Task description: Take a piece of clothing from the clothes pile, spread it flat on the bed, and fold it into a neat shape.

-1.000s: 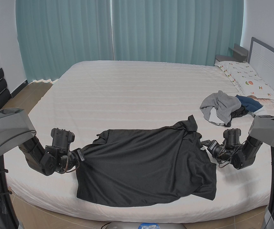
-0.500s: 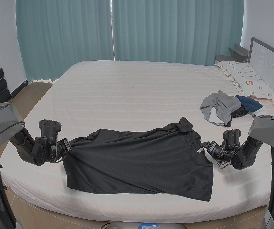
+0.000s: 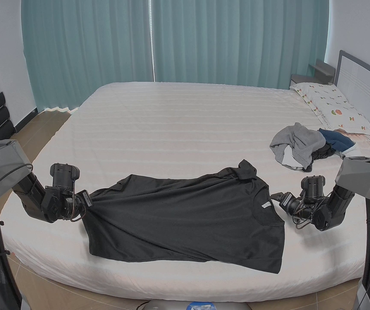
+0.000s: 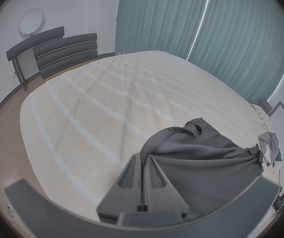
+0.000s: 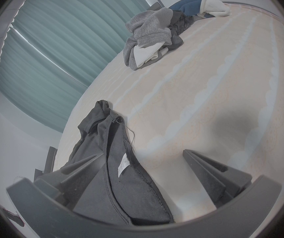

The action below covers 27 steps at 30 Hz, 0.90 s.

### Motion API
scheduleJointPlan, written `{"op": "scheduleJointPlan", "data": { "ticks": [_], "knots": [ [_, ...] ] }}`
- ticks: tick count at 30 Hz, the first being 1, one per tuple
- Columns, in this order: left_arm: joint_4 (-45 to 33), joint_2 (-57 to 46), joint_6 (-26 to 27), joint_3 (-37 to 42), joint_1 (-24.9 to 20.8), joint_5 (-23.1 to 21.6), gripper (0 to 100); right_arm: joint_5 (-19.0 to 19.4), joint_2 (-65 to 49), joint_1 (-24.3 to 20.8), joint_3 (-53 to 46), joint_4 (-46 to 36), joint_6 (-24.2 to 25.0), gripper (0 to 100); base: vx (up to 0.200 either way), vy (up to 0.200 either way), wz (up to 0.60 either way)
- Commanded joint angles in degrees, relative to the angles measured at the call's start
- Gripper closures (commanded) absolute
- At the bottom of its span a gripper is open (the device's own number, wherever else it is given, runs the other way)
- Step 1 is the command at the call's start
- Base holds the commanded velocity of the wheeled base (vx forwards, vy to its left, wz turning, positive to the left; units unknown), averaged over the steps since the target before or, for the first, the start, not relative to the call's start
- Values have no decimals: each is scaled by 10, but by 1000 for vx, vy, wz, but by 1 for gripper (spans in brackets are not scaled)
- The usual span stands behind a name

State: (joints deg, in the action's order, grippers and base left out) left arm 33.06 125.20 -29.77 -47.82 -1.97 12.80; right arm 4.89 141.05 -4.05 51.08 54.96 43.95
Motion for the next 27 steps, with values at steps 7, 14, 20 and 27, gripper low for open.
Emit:
{"op": "scheduleJointPlan", "data": {
  "ticks": [7,14,20,27],
  "knots": [
    [1,20,0,5,-2,-19,0,0,-2,-4,-4,0,0,0,0,0,0],
    [9,26,-6,-2,-1,-34,0,0,-3,-10,-7,0,0,0,0,0,0],
    [39,41,-95,-34,-6,-99,0,2,0,-10,-5,0,6,0,0,0,0],
    [43,60,-174,-104,-37,-123,0,7,3,-11,-6,10,11,0,0,0,0]
  ]
}}
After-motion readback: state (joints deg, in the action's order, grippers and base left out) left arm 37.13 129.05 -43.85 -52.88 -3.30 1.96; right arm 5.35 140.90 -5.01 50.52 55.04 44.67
